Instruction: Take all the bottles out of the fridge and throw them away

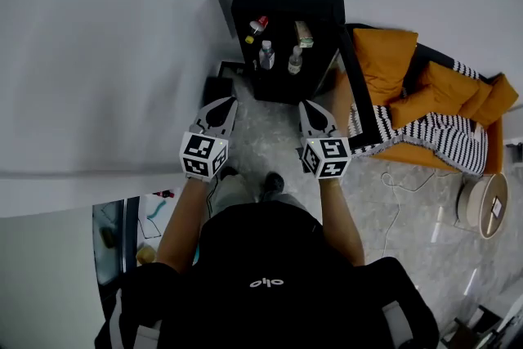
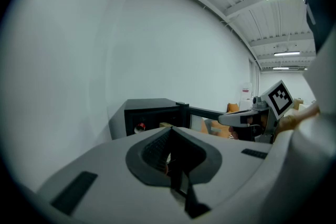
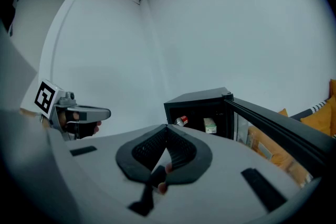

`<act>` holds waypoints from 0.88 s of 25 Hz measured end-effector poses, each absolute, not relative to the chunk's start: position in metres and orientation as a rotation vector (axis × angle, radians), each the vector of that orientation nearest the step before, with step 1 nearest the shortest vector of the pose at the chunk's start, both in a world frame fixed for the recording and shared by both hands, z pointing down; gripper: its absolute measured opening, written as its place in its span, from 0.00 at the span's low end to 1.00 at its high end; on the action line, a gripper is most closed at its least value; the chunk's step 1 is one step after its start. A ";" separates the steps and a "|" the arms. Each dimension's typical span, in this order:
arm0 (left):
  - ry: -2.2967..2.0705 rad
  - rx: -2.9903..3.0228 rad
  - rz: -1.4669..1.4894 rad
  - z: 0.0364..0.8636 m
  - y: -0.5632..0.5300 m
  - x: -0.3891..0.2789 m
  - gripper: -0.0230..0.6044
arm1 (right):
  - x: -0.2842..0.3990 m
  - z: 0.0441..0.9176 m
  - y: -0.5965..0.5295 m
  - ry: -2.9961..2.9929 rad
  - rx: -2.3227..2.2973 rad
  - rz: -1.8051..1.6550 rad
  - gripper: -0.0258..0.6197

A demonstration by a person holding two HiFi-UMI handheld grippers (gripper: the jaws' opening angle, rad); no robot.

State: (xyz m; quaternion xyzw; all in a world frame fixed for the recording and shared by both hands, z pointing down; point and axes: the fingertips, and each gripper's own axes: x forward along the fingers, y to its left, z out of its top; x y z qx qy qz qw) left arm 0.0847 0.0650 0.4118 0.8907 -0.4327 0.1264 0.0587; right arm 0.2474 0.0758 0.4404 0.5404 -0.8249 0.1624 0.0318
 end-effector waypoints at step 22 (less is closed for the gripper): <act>-0.939 2.836 0.320 0.419 -0.054 0.079 0.04 | 0.213 0.443 -0.010 -2.282 1.950 0.503 0.04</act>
